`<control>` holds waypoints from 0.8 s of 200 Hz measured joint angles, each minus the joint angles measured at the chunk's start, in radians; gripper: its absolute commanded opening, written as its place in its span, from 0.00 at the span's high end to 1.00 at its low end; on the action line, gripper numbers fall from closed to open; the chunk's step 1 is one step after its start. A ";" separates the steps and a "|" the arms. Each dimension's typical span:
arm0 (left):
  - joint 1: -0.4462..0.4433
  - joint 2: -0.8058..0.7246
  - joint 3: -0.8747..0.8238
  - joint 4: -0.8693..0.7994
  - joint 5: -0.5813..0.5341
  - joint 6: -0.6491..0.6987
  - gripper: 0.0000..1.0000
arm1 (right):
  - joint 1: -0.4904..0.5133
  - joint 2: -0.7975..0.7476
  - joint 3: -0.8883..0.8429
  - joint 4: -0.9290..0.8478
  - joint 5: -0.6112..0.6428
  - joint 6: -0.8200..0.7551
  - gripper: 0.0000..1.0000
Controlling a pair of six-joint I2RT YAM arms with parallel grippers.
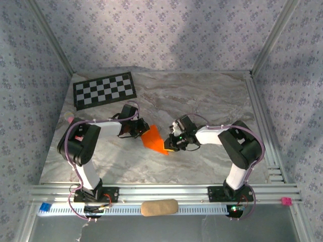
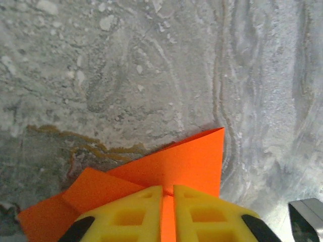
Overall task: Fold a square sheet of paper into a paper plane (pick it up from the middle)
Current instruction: Turn over the paper at the center of the table.
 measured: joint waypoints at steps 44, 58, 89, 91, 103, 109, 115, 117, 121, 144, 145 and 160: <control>0.000 -0.096 -0.002 -0.001 0.002 0.002 0.71 | -0.013 -0.062 -0.018 -0.006 -0.007 -0.011 0.95; 0.000 -0.143 -0.008 -0.001 0.001 0.002 0.65 | -0.021 -0.093 -0.018 -0.025 -0.006 -0.024 0.96; -0.004 -0.264 -0.028 -0.024 -0.019 0.013 0.57 | -0.054 -0.190 -0.018 -0.115 0.029 -0.081 0.96; -0.005 -0.272 -0.029 -0.026 -0.021 0.014 0.57 | -0.056 -0.197 -0.018 -0.123 0.032 -0.085 0.96; -0.008 -0.315 -0.036 -0.040 -0.037 0.024 0.54 | -0.068 -0.239 -0.014 -0.179 0.067 -0.116 0.96; -0.011 -0.339 -0.041 -0.047 -0.046 0.028 0.54 | -0.072 -0.257 -0.007 -0.212 0.089 -0.132 0.96; -0.012 -0.360 -0.047 -0.053 -0.056 0.032 0.53 | -0.076 -0.274 0.005 -0.254 0.118 -0.151 0.96; -0.012 -0.367 -0.049 -0.054 -0.060 0.032 0.53 | -0.077 -0.280 0.011 -0.267 0.127 -0.156 0.96; -0.012 -0.381 -0.053 -0.061 -0.064 0.035 0.53 | -0.078 -0.288 0.020 -0.291 0.147 -0.169 0.96; -0.014 -0.451 -0.080 -0.089 -0.106 0.039 0.50 | -0.077 -0.328 0.101 -0.451 0.299 -0.236 0.96; -0.014 -0.455 -0.081 -0.092 -0.109 0.039 0.50 | -0.076 -0.328 0.104 -0.456 0.304 -0.238 0.96; -0.014 -0.493 -0.098 -0.108 -0.137 0.041 0.49 | -0.073 -0.344 0.161 -0.560 0.423 -0.270 0.96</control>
